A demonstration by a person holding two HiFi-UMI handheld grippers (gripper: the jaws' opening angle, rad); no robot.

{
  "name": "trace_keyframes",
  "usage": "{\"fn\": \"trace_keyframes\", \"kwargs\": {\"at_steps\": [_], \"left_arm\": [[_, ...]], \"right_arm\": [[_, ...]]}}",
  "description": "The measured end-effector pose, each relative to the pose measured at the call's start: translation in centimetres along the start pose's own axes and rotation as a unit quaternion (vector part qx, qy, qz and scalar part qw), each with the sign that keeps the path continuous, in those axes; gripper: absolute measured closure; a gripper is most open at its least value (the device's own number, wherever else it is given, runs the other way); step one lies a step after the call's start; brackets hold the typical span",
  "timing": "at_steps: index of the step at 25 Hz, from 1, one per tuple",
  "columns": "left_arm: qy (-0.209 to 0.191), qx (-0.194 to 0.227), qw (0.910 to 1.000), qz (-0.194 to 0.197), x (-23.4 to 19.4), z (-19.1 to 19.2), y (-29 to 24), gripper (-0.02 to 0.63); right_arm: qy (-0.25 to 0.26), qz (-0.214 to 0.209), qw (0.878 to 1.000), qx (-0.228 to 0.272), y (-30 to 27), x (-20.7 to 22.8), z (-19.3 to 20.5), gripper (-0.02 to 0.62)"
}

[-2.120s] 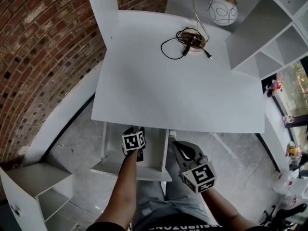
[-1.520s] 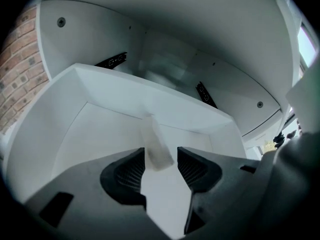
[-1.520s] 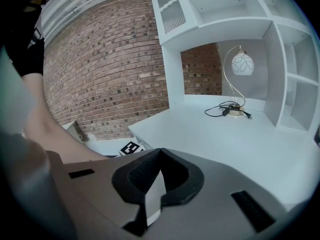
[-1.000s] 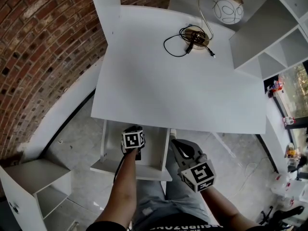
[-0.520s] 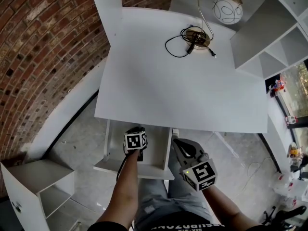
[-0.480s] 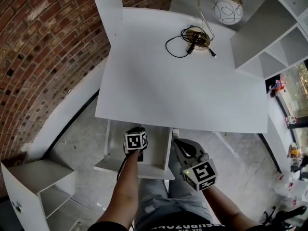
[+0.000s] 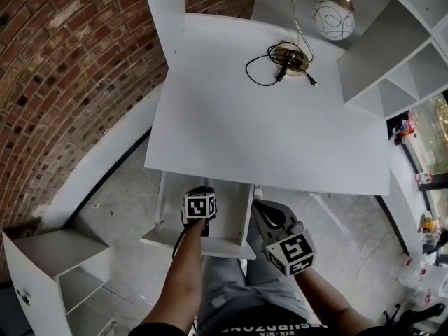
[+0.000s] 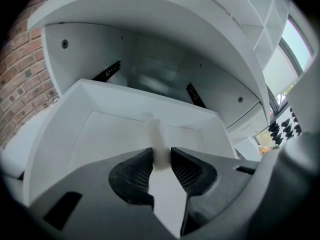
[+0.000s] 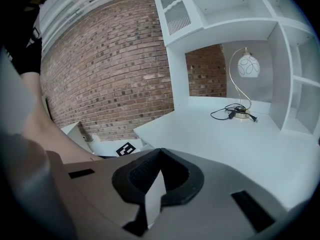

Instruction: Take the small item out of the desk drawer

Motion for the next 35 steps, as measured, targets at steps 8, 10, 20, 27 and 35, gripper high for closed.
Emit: {"fn": "trace_keyframes", "kwargs": {"at_steps": [8,10,20,27,35], "left_arm": [[-0.017,-0.001,0.9998,0.002,0.4,0.3,1.9,0.489],[-0.019,0.0,0.9998,0.003,0.5,0.3,2.5,0.489],[-0.047,-0.002,0.9989,0.005,0.6,0.7,5.3,0.489],[-0.058,-0.002,0.9983,0.011,0.6,0.7,7.3,0.49],[-0.064,0.005,0.9979,0.014,0.9,1.1,9.9,0.491]], "right_arm": [[0.009,-0.005,1.0,0.005,0.8,-0.7,-1.1,0.597],[0.009,-0.006,1.0,0.004,1.0,-0.8,-1.2,0.597],[0.02,-0.02,1.0,0.009,1.2,-1.5,-2.9,0.597],[0.031,-0.033,0.999,0.016,1.0,-1.8,-4.3,0.597],[0.039,-0.051,0.998,0.02,1.0,-2.2,-5.8,0.597]]}}
Point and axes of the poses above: the fingertips, and each gripper's own axes: y backward along the fingers, x to its right, z out of its underside, the point moved 10 cm from there along y, backward along the fingers, and after that the axes turned 12 degrees about y, right-handed, at the moved point
